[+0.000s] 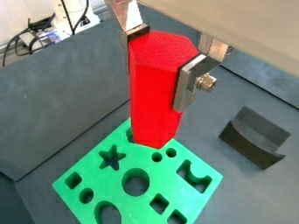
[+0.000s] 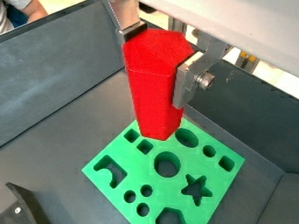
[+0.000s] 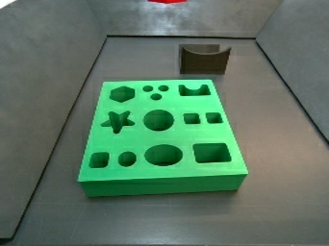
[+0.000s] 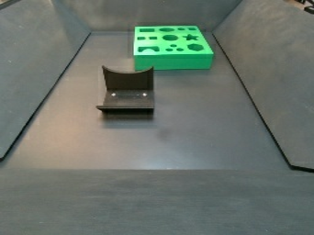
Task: Insert the hexagon object.
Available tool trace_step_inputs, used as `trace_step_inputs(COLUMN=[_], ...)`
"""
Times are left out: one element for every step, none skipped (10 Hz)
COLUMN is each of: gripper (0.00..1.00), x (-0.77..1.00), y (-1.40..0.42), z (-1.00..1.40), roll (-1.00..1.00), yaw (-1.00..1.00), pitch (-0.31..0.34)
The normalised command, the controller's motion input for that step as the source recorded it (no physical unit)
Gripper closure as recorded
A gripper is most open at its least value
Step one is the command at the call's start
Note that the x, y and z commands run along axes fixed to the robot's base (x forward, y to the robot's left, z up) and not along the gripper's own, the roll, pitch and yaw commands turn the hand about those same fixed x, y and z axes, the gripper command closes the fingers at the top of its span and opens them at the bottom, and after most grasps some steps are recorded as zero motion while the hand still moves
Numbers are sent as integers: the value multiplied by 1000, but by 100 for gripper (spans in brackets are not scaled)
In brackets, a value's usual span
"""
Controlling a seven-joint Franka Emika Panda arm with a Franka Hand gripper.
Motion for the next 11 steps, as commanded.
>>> trace_step_inputs(gripper=[100,100,100,100,100,100,100,100,100,100,100], x=[-466,-437,-423,-391,-237,-37,-9,-71,-134,-120,-120], y=[531,586,531,337,237,97,0,0,0,0,0], z=[-906,-817,-883,-1000,-1000,-923,-726,-546,-674,-700,-663], roll=[226,270,239,109,0,-27,-140,-104,37,97,90], yaw=[89,37,26,0,46,14,3,0,0,0,0], pitch=[-74,-50,-57,-93,-147,-167,-160,-137,-101,-94,-86])
